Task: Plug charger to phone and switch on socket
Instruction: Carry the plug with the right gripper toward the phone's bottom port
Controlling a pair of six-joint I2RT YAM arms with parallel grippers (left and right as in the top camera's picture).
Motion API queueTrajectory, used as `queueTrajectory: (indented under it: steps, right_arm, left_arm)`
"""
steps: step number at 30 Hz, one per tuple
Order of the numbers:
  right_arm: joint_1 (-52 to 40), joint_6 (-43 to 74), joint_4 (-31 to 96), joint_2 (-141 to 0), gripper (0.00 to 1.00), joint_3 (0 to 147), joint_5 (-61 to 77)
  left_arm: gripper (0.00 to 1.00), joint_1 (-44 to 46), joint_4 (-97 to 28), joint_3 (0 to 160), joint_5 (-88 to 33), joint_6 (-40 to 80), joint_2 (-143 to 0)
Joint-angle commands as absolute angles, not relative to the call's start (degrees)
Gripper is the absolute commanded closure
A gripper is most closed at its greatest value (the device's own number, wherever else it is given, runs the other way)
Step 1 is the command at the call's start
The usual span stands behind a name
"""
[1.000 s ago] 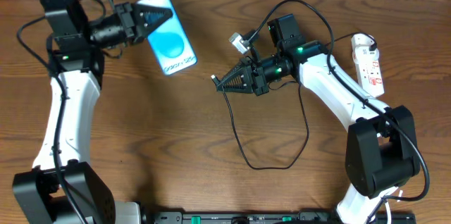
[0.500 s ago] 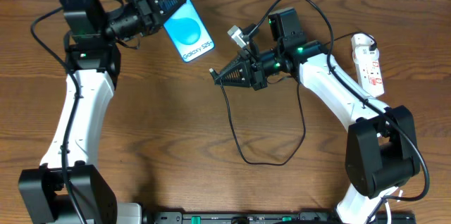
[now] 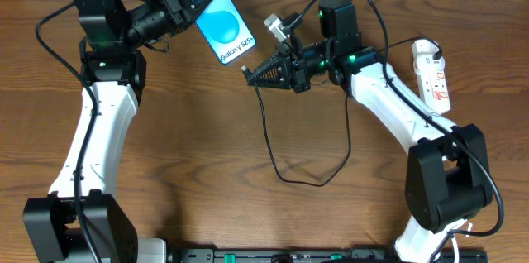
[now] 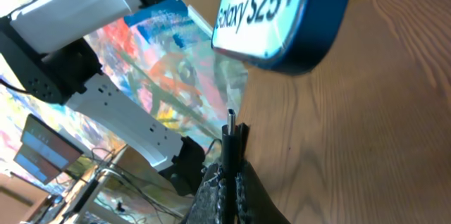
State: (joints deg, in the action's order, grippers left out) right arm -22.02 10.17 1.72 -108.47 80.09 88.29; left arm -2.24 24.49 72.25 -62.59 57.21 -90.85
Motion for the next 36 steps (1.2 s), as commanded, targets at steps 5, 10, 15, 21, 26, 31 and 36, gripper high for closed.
queueTrajectory:
  steps: [5,10,15,21,26,31,36]
  right_arm:
    - [-21.61,18.26,-3.16,-107.15,0.99,80.88,89.38]
    - [-21.52,19.11,-4.14,-107.15,0.99,80.90,89.27]
    - [-21.30,22.13,-7.27,-107.15,0.99,80.90,89.30]
    - [-21.30,24.84,-11.35,-107.15,0.99,80.88,89.27]
    - [-21.30,24.84,-11.38,-107.15,0.99,80.90,89.10]
    - [-21.30,24.82,-11.38,-107.15,0.99,80.90,89.01]
    - [-21.28,24.84,-11.35,-107.15,0.99,80.90,88.88]
  left_arm:
    - [0.93,-2.37,25.91,72.97,-62.28,57.76,-89.80]
    - [0.93,-2.37,25.89,72.97,-62.52,57.74,-89.80]
    - [0.93,-2.26,25.89,72.97,-62.48,57.71,-89.80]
    - [0.93,-2.20,25.89,72.97,-62.48,57.49,-89.80]
    - [0.93,-2.09,25.87,72.97,-62.50,57.52,-89.80]
    - [0.93,-0.84,25.87,72.97,-62.48,57.54,-89.80]
    - [0.93,-0.40,25.87,72.97,-63.07,57.54,-89.80]
